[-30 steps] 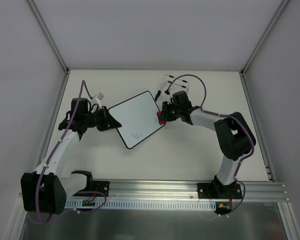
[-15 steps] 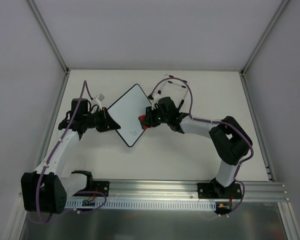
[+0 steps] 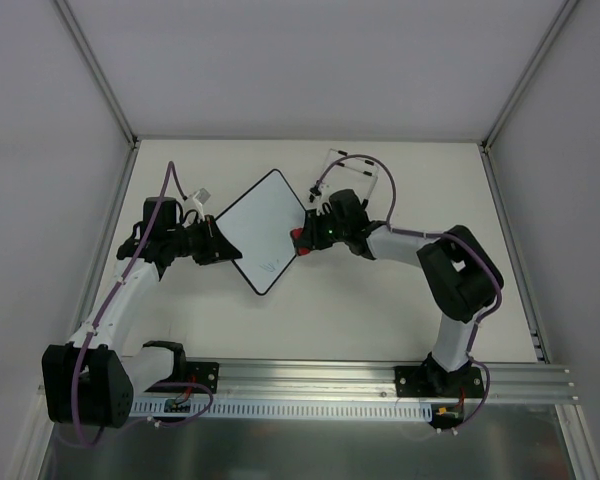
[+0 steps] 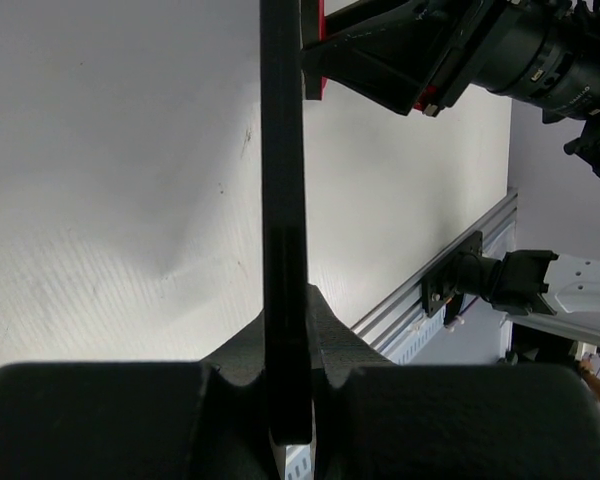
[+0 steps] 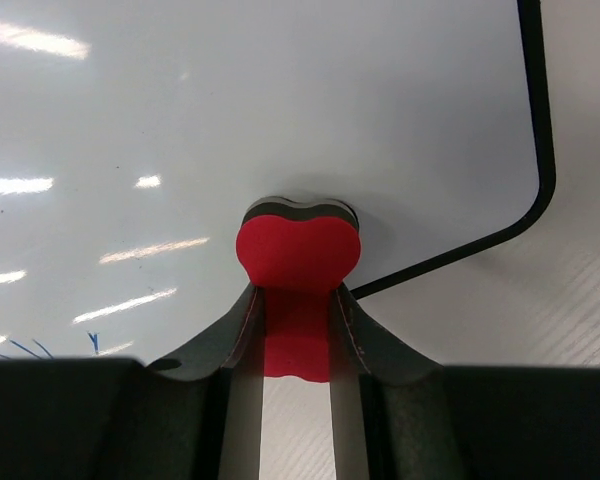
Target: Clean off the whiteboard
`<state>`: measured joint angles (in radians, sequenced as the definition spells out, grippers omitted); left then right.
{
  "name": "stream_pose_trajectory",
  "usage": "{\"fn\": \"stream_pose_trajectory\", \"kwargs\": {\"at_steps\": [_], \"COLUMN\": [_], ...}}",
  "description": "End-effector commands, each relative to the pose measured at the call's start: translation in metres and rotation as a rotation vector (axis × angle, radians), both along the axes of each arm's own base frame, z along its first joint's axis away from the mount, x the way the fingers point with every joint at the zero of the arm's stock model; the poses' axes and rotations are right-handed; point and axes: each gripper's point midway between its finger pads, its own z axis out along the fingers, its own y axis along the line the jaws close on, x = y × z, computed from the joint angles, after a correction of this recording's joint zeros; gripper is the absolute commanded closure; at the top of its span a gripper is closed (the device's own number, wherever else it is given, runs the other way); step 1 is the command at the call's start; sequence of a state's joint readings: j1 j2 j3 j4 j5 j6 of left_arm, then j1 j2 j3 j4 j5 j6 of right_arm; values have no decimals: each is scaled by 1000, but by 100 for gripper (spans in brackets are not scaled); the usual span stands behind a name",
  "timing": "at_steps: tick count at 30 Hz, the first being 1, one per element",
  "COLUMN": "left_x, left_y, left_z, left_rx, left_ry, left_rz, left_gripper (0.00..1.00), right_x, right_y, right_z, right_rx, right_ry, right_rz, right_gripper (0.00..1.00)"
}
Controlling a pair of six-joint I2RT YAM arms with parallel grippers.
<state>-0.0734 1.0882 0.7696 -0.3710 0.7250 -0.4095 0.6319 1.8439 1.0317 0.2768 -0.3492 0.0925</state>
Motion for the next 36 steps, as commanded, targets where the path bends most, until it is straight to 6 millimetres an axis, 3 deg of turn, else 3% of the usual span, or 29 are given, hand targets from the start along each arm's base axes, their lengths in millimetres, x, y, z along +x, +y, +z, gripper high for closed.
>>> {"fn": "stream_pose_trajectory", "kwargs": {"at_steps": [1, 9, 17, 20, 25, 32, 36], "left_x": [-5, 1, 1, 1, 2, 1, 0], "left_y": [-13, -14, -15, -16, -16, -17, -18], "left_z": [18, 23, 23, 24, 27, 29, 31], "left_rx": [-58, -64, -73, -77, -81, -90, -97], "left_ry": [-51, -46, -34, -35, -37, -35, -35], "left_rz": [-67, -65, -66, -69, -65, -66, -71], "left_gripper": [100, 100, 100, 100, 100, 100, 100], "right_x": [-17, -85, -122, -120, -99, -63, -49], "right_y": [19, 88, 113, 115, 98, 58, 46], "right_z": [11, 50, 82, 85, 56, 11, -1], "right_rx": [4, 146, 267, 283, 218, 195, 194], "right_ry": [-48, -101, -107, -122, -127, -89, -71], "right_rz": [73, 259, 341, 328, 217, 11, -74], "right_gripper": [100, 100, 100, 100, 100, 100, 100]}}
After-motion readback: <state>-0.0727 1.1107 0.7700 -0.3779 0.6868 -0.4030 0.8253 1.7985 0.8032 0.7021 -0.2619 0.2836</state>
